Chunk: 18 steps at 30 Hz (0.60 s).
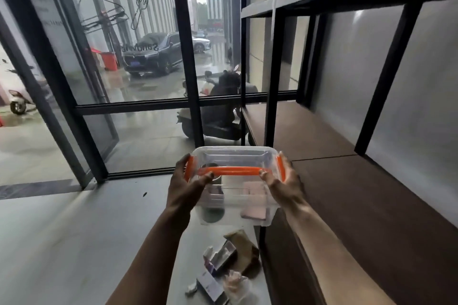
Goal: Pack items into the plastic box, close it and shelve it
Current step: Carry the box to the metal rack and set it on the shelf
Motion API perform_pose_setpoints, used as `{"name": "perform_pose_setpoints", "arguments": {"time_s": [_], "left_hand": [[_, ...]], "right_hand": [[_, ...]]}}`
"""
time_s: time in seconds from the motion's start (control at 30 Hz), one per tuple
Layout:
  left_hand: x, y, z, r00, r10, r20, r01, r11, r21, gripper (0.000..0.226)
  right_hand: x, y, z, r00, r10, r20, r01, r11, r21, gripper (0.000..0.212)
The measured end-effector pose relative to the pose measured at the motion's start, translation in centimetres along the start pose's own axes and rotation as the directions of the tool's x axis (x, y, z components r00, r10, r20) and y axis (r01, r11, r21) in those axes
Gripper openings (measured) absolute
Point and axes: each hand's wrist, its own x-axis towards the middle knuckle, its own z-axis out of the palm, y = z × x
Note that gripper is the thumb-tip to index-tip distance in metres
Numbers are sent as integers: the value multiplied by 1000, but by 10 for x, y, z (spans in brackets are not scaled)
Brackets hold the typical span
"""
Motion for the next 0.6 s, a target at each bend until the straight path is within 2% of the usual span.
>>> {"name": "perform_pose_setpoints", "arguments": {"time_s": [0.17,0.3,0.43,0.6], "left_hand": [[87,-3,81,980,24,197,-20,1000,-22,86],[145,-4,162,905,66,420,-22,994,-110,88],[188,-5,239,790,100,604,-27,991,-128,86],[195,3,318,582,123,804,-41,992,-122,91]], "right_hand": [[70,20,-38,984,43,-172,-48,999,-23,82],[110,40,-80,928,50,-370,-57,998,-10,77],[126,50,-111,796,76,-601,-111,994,-22,79],[110,55,-138,581,143,-801,-189,981,38,80]]}}
